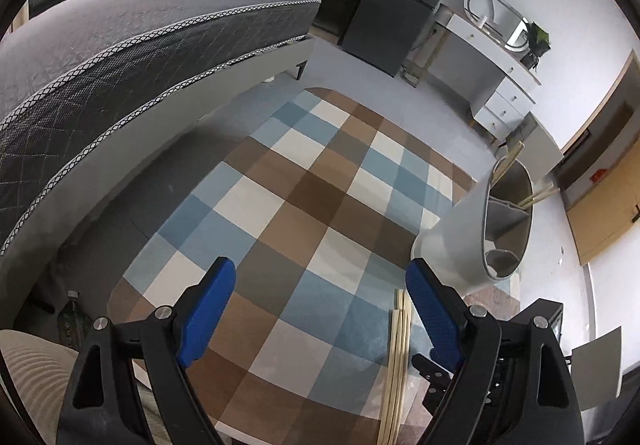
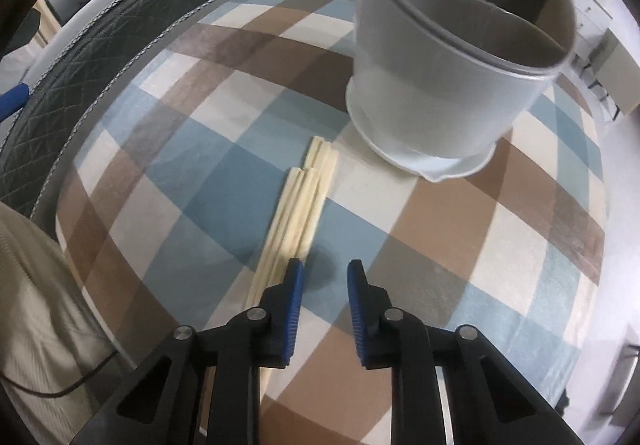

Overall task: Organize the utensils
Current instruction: 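Grasp one chopstick from the bundle with the right tool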

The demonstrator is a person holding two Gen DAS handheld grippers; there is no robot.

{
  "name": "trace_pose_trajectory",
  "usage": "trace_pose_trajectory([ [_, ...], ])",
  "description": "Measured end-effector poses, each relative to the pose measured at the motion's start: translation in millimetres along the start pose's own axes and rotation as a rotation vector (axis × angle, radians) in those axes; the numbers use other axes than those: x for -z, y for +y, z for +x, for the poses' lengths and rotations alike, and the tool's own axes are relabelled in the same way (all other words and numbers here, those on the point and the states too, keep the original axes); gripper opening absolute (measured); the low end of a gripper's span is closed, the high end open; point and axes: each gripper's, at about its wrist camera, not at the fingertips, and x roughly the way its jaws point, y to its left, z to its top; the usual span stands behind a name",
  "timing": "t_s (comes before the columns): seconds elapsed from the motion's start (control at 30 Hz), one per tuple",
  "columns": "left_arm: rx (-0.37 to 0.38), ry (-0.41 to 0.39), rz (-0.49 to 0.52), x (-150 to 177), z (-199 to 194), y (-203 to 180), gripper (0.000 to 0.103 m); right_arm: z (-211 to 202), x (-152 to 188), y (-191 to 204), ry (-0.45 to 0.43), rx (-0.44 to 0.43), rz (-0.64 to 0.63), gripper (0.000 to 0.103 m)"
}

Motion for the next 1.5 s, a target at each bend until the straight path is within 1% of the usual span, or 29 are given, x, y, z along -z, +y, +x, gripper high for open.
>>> trace_pose_trajectory([
  [0.17, 0.010, 0.012, 0.000, -2.5, 0.4, -0.2, 0.084, 9.6, -4.9, 5.6, 0.037, 0.023, -0.024, 0.021],
  [0.37, 0.024, 0.037, -0.036, -6.0, 4.7, 6.0, 0.084, 13.5, -9.6, 11.7, 0.049, 0.042, -0.033, 0.021],
  [0.57, 0.015, 0.024, -0.069, -8.1, 1.4, 11.0, 0.084, 14.3, -11.2, 15.5, 0.076, 0.049, -0.068, 0.021],
  [0.7, 0.024, 0.030, -0.086, -8.7, 1.4, 12.8, 0.084, 20.1, -24.4, 21.1, 0.095, 0.076, -0.070, 0.021],
  [0.8, 0.023, 0.036, -0.088, -9.2, 2.2, 13.7, 0.084, 26.0, -30.8, 29.3, 0.117, 0.107, -0.074, 0.017],
  [0.87, 0.024, 0.037, -0.094, -9.6, 2.5, 15.1, 0.084, 26.9, -36.6, 32.6, 0.109, 0.122, -0.073, 0.017],
  [0.9, 0.024, 0.039, -0.097, -9.8, 3.0, 15.6, 0.084, 27.7, -39.1, 33.4, 0.111, 0.123, -0.068, 0.015],
  [0.97, 0.026, 0.046, -0.103, -9.7, 3.6, 16.7, 0.084, 28.0, -41.4, 34.3, 0.105, 0.110, -0.055, 0.009],
  [1.0, 0.025, 0.048, -0.104, -9.7, 3.8, 17.1, 0.084, 28.0, -41.0, 34.9, 0.106, 0.106, -0.054, 0.005],
  [1.03, 0.024, 0.054, -0.105, -9.6, 4.3, 17.7, 0.084, 27.3, -39.7, 36.6, 0.104, 0.104, -0.063, 0.005],
  [1.17, 0.031, 0.062, -0.115, -9.8, 4.1, 19.9, 0.084, 19.8, -18.9, 43.5, 0.101, 0.104, -0.149, 0.004],
  [1.27, 0.040, 0.068, -0.119, -10.1, 4.4, 19.9, 0.084, 12.1, 1.4, 41.0, 0.121, 0.088, -0.173, 0.005],
  [1.33, 0.043, 0.075, -0.117, -9.8, 6.1, 18.8, 0.084, 8.6, 9.0, 38.9, 0.125, 0.060, -0.176, 0.005],
  [1.4, 0.044, 0.085, -0.114, -8.9, 8.0, 17.9, 0.084, 7.3, 9.9, 37.7, 0.117, 0.055, -0.177, 0.005],
  [1.5, 0.034, 0.086, -0.109, -7.7, 8.7, 18.0, 0.084, 6.5, 0.9, 35.1, 0.095, 0.066, -0.149, 0.012],
])
